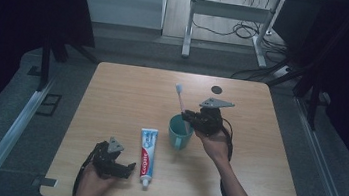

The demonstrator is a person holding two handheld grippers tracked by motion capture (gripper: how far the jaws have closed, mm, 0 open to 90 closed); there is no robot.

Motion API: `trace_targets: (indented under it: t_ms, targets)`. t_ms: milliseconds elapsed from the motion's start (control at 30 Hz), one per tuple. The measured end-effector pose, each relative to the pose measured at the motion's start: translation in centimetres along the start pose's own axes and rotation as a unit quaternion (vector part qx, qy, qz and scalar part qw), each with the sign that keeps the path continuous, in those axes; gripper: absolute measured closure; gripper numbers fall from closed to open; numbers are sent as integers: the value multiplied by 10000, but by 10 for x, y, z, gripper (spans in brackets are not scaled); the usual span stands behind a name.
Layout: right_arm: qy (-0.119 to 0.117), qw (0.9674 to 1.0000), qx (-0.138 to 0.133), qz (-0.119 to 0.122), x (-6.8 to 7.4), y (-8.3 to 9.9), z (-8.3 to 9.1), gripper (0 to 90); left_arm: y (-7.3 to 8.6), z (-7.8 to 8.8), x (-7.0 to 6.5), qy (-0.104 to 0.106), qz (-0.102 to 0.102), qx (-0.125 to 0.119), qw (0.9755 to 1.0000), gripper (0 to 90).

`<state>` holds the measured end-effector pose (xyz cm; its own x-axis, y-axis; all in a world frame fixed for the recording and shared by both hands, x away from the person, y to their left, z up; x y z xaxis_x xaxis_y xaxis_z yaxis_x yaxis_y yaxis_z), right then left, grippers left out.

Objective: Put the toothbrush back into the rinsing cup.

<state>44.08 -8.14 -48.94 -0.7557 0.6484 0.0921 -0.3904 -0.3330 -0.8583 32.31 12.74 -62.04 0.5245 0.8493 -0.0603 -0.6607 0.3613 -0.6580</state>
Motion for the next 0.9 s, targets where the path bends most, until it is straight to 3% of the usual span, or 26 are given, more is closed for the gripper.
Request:
trace_targets:
  t_ms: [900]
  targets:
    - [-140,9985,529,-58,6,32,-26,779,0,0,0,0,17,-17,10000,0]
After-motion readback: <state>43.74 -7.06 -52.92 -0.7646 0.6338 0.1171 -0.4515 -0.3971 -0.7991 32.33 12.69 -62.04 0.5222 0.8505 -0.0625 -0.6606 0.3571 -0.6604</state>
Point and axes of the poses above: each handheld gripper's, and its own axes: z roughly backward along the jaws, y roughly out of its underside, x roughly to its left, the point moved 10 cm from there along -z, roughly forward along the jaws, and after that the axes turned 3 degrees about z, right-handed, at the moved point
